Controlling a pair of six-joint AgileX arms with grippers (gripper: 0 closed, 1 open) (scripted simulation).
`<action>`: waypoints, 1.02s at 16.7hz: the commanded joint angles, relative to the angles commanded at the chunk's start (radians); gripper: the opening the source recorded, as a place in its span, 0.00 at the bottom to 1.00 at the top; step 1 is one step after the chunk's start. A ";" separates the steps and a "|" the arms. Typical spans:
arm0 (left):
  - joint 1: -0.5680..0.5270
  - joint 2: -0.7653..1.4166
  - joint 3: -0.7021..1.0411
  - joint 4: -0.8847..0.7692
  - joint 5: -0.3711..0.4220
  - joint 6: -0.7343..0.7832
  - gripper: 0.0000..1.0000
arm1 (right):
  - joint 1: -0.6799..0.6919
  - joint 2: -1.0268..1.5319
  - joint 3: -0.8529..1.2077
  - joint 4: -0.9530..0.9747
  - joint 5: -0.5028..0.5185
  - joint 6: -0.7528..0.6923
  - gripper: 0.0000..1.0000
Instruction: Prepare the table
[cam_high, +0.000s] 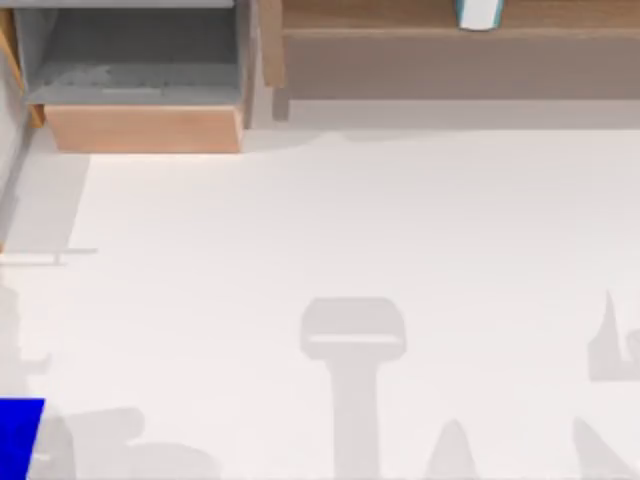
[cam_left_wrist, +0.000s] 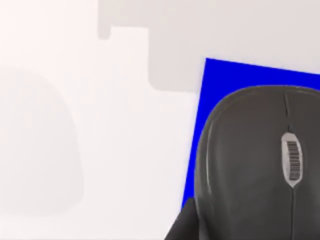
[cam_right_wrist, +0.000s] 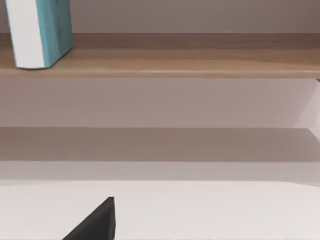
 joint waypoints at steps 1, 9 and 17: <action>-0.003 -0.001 0.003 0.005 0.001 0.001 0.00 | 0.000 0.000 0.000 0.000 0.000 0.000 1.00; -0.067 0.032 -0.032 0.059 0.026 0.003 0.00 | 0.000 0.000 0.000 0.000 0.000 0.000 1.00; -0.118 0.091 -0.144 0.093 0.043 -0.003 0.00 | 0.000 0.000 0.000 0.000 0.000 0.000 1.00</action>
